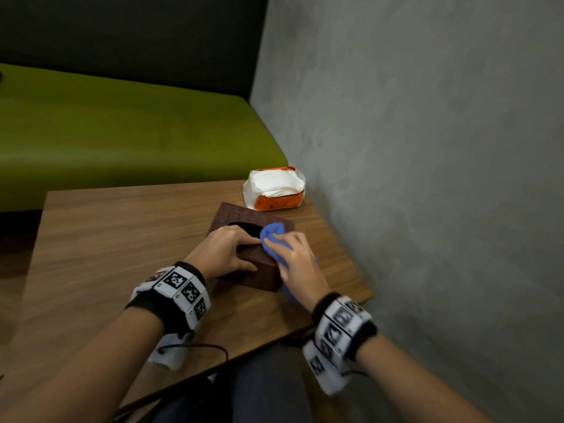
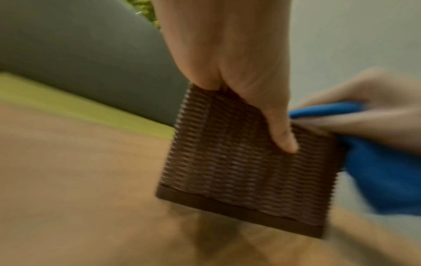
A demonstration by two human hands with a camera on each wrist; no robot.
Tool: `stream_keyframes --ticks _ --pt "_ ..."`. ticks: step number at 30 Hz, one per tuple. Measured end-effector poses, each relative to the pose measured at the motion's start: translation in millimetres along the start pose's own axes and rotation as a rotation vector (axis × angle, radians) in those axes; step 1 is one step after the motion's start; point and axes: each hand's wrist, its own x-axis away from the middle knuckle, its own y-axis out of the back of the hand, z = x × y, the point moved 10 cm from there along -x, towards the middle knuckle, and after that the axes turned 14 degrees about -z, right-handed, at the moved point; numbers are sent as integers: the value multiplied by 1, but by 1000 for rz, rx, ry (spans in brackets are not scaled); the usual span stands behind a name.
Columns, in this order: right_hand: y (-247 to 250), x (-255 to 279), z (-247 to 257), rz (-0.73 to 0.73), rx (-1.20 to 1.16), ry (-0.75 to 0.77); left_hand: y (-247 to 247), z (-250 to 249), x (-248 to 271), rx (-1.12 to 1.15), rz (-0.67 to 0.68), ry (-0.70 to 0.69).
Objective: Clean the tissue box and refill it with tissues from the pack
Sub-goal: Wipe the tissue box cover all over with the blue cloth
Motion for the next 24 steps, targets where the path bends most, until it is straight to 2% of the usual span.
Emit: stream_keyframes --ticks 3,4,6,8,11,13,14,16,18,20,22,24 --pt "18 23 -2 128 -20 158 3 -1 -3 -155 162 -72" --pt "27 18 -12 112 -2 150 4 -1 -6 -227 201 -54" --pt "46 1 -34 -23 14 51 2 -15 -13 -265 220 32" --pt "52 -9 -51 -135 38 -91 -13 -35 -11 -196 160 151" --pt "27 -8 -51 -104 42 -224 -26 -44 -1 -120 -95 257" --pt "13 3 -32 -90 27 -157 -17 -36 1 5 -289 238" --pt "10 11 -19 -83 8 -81 -14 -31 2 56 -322 216" --pt "8 28 -3 -36 -41 57 -10 -24 1 122 -314 177" --pt "13 26 -10 8 -46 101 -11 -31 1 148 -273 112" --pt "16 4 -31 -22 6 8 -11 -35 1 108 -253 105" --pt "13 -10 -28 -47 26 -83 -9 -34 1 96 -266 120" --pt "7 -2 -12 -25 2 -58 -3 -33 1 123 -311 108"
